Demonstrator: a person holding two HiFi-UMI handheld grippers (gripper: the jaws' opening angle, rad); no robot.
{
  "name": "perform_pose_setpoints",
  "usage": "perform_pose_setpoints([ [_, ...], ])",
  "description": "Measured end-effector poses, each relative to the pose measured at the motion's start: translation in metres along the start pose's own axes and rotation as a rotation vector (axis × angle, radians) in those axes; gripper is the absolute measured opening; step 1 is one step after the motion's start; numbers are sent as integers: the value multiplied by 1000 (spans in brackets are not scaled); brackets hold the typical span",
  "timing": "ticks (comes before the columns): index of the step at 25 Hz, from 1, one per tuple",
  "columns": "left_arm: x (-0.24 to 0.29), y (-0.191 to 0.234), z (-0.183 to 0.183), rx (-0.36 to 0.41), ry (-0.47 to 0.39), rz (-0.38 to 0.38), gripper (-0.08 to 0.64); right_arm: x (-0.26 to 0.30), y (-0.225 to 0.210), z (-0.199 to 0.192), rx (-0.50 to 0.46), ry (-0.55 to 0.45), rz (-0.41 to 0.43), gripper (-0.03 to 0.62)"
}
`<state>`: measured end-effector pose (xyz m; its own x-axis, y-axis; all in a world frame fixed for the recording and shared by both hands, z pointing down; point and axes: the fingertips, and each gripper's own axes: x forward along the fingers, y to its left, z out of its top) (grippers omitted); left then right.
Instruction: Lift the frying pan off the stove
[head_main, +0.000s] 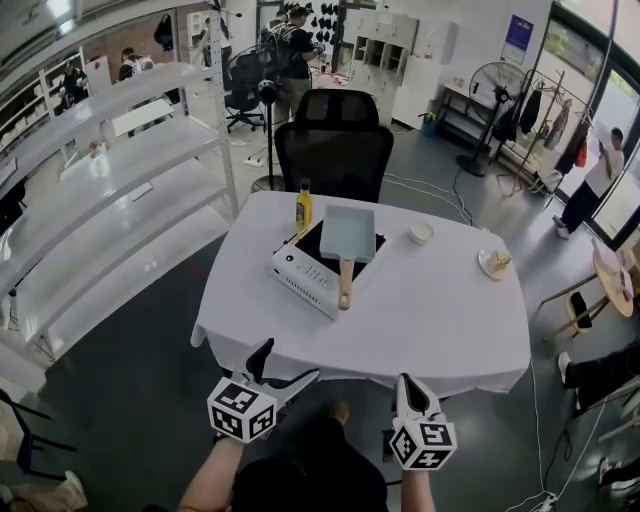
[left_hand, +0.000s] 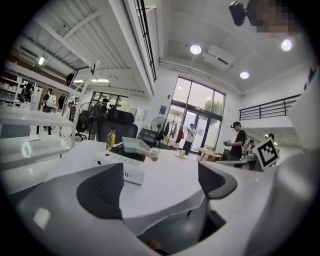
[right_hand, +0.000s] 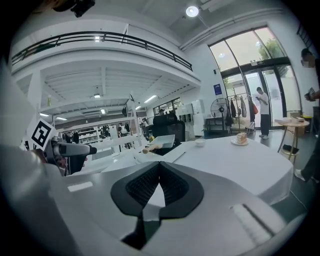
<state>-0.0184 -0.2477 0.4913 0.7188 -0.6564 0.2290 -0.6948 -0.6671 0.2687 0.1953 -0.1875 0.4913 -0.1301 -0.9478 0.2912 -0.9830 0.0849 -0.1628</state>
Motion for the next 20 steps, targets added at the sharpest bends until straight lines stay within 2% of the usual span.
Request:
perform_pose_setpoints([
  [5, 44, 6, 22, -6, -11, -10, 499, 35, -28, 19, -1, 5, 8, 5],
  [13, 102, 26, 46, -29, -28, 42, 499, 93, -62, 52, -11, 0, 60, 5],
  [20, 139, 51, 61, -50, -43, 112, 499, 136, -84, 61, -34, 18, 89, 5],
])
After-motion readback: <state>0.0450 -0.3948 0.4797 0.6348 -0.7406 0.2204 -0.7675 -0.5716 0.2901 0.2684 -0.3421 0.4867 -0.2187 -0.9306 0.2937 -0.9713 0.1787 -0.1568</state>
